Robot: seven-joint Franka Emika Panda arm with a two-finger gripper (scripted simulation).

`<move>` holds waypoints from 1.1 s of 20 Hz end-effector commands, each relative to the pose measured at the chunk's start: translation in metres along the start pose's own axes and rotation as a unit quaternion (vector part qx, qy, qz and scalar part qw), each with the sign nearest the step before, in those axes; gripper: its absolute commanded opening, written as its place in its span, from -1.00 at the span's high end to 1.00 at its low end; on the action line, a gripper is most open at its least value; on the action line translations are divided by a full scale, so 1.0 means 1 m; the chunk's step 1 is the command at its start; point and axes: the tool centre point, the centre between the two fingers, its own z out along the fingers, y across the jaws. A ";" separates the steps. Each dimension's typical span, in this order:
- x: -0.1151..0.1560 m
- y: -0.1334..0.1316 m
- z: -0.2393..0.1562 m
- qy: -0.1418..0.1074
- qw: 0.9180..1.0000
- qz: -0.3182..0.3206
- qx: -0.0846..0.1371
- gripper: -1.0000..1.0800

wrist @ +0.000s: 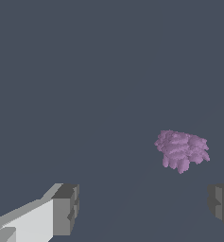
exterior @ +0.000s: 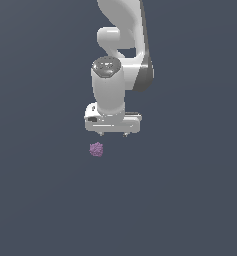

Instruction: Pick up the object and move it to a goal position.

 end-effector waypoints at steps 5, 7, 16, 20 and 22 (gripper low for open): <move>0.001 0.008 0.007 0.001 1.000 0.008 -0.001 -0.92; 0.001 0.015 0.014 0.002 1.000 0.016 -0.001 -0.92; -0.002 0.070 0.062 0.009 0.998 0.069 -0.010 -0.92; -0.004 0.086 0.076 0.010 0.996 0.083 -0.014 -0.92; -0.005 0.090 0.079 0.011 0.996 0.087 -0.014 -0.92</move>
